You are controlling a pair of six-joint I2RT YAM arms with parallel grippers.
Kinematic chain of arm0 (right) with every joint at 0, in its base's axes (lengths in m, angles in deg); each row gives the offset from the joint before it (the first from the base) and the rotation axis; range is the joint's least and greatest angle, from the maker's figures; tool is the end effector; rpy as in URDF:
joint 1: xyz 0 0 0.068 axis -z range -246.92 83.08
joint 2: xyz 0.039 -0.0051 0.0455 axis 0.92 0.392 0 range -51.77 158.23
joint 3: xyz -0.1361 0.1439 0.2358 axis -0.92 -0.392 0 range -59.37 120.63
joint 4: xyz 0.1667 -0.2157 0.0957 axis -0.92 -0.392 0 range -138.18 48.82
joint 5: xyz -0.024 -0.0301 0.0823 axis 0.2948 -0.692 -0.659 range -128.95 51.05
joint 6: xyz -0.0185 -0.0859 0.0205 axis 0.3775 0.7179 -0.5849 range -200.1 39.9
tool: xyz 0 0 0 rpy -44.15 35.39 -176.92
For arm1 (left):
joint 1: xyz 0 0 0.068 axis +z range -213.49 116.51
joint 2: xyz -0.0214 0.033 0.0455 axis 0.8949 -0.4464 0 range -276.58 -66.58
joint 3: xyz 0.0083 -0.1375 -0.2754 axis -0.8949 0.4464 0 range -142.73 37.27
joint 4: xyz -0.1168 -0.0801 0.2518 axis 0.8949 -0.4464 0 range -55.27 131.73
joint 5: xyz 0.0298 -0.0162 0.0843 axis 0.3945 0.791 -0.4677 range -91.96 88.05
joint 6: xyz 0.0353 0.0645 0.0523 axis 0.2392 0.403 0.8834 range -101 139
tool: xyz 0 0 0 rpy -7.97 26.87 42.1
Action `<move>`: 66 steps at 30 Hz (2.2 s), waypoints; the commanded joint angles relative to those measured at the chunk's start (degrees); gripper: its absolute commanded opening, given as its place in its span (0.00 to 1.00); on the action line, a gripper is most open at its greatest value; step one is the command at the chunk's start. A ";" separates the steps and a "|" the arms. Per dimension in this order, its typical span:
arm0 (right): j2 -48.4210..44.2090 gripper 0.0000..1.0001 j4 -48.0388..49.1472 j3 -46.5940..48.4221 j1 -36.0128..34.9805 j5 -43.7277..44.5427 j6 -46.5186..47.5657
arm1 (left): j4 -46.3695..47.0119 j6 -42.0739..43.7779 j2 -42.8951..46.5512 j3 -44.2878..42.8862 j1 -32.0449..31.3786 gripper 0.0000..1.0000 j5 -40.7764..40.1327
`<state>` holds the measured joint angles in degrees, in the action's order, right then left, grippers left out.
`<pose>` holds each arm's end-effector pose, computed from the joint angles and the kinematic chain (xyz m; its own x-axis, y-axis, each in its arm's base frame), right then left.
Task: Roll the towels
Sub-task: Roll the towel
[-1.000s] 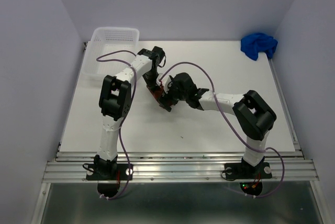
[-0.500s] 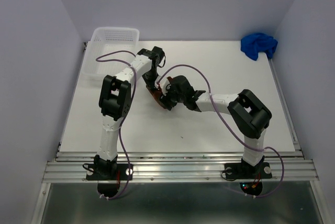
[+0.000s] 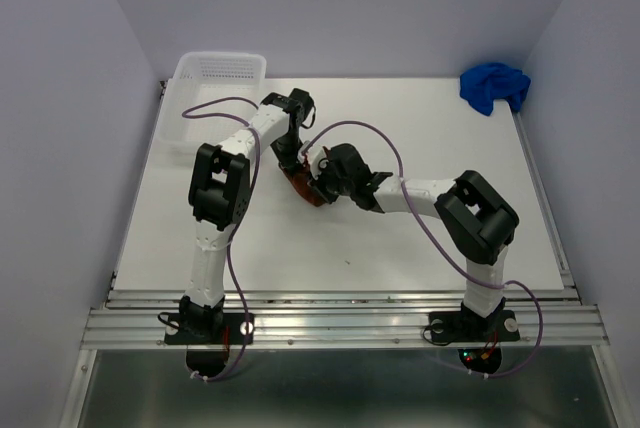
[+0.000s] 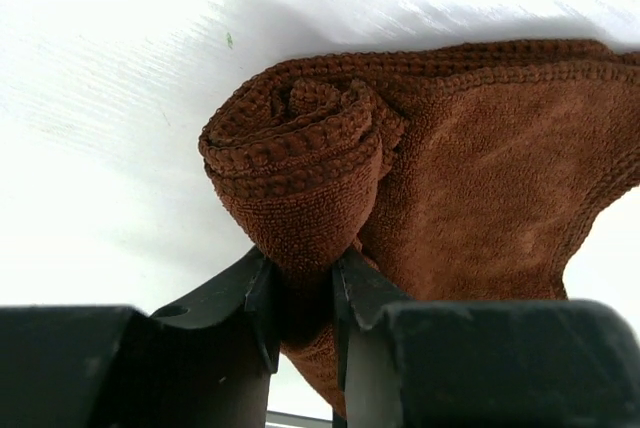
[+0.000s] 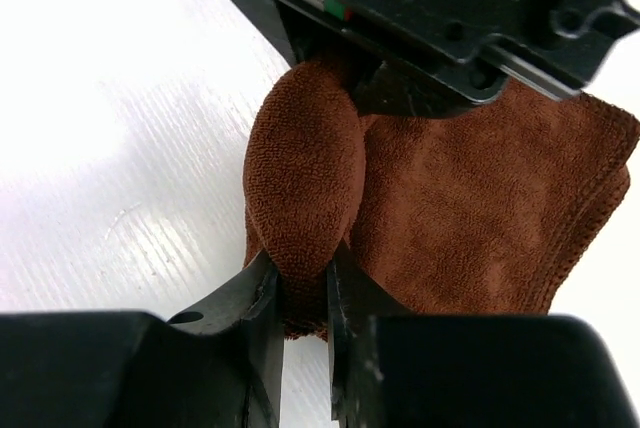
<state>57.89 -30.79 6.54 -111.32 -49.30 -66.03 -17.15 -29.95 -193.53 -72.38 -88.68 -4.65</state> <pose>0.3389 0.3521 0.1656 -0.1878 -0.5186 -0.8341 -0.8671 0.4865 -0.1073 0.4693 -0.2167 0.1790 -0.8901 -0.4138 -0.1913 -0.3901 0.9085 -0.1501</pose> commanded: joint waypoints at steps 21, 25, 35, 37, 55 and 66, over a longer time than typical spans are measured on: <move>-0.24 0.02 11.22 -7.89 2.92 -8.73 -38.92 | 3.76 -1.06 11.02 2.33 1.81 0.96 -6.70; -0.68 0.05 12.37 -10.88 2.92 -5.83 -44.28 | 4.47 -1.59 13.74 6.18 1.81 0.96 -7.85; 0.99 0.06 12.46 -13.61 4.76 -6.87 -51.77 | 19.92 -4.13 26.05 29.03 1.99 0.97 -3.55; 1.42 0.07 12.37 -13.53 5.29 -7.75 -51.68 | 24.31 -4.49 27.28 32.11 1.90 0.97 -1.62; 2.04 0.10 12.19 -13.26 5.29 -8.37 -47.38 | 42.26 -8.27 27.56 43.47 0.85 0.91 1.21; -3.22 0.39 13.15 -12.39 5.29 -6.10 -38.25 | 37.88 -6.25 22.46 39.43 -0.82 0.72 -5.90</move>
<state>58.05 -15.27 -5.57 -106.25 -57.89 -111.36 23.49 -37.43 -170.01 -30.13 -88.99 -5.07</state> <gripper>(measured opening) 0.335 0.751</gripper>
